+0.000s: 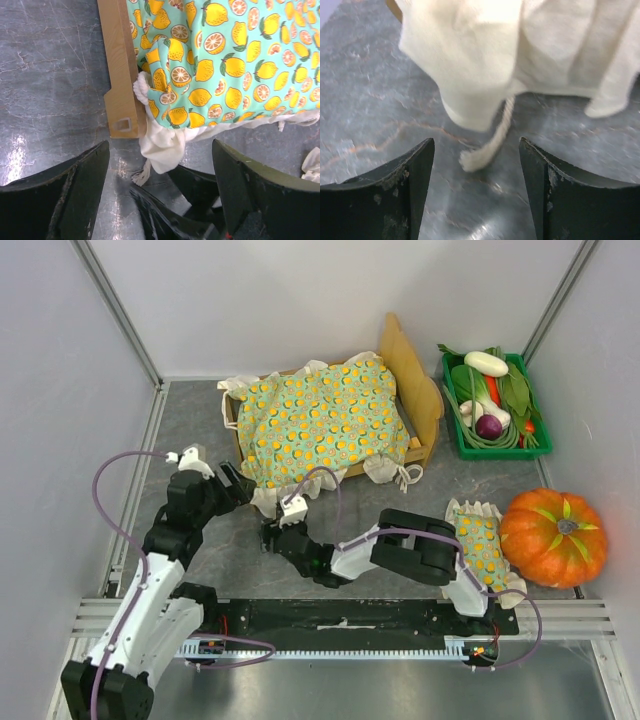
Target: Set up the pet bed
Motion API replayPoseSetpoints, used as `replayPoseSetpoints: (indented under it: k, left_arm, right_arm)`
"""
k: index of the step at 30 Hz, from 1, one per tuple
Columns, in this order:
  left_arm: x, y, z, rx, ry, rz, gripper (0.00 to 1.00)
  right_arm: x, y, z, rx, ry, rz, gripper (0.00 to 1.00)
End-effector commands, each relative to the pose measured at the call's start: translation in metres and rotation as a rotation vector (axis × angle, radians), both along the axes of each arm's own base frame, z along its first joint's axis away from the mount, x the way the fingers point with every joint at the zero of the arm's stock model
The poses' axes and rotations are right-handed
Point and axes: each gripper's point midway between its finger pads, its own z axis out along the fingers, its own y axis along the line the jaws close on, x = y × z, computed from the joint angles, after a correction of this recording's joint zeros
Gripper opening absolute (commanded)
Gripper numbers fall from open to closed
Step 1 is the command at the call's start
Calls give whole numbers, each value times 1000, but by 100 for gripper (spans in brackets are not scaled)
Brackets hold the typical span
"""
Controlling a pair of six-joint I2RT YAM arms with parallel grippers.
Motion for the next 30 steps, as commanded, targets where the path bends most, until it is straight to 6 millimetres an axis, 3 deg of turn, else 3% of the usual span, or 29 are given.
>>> replayPoseSetpoints:
  k: [1, 7, 16, 19, 20, 25, 30]
  left_arm:
    - [-10, -3, 29, -56, -52, -2, 89]
    - [-20, -2, 44, -64, -88, -7, 92]
    - [-23, 1, 36, -51, -75, 0, 93]
    - [-23, 2, 34, -50, -72, 3, 94]
    - [-24, 1, 34, -52, -72, 3, 94]
    - [-25, -1, 34, -64, -69, -5, 94]
    - [-29, 1, 32, -65, -70, 2, 94]
  right_arm:
    - [34, 10, 3, 84, -6, -150, 76]
    - [70, 5, -13, 177, 71, -240, 76]
    - [86, 18, -36, 231, 118, -270, 69]
    - [86, 15, -43, 212, 125, -282, 58]
    - [86, 13, -46, 207, 127, -289, 50]
    - [89, 6, -55, 168, 131, -313, 38]
    - [88, 3, -51, 133, 125, -296, 11]
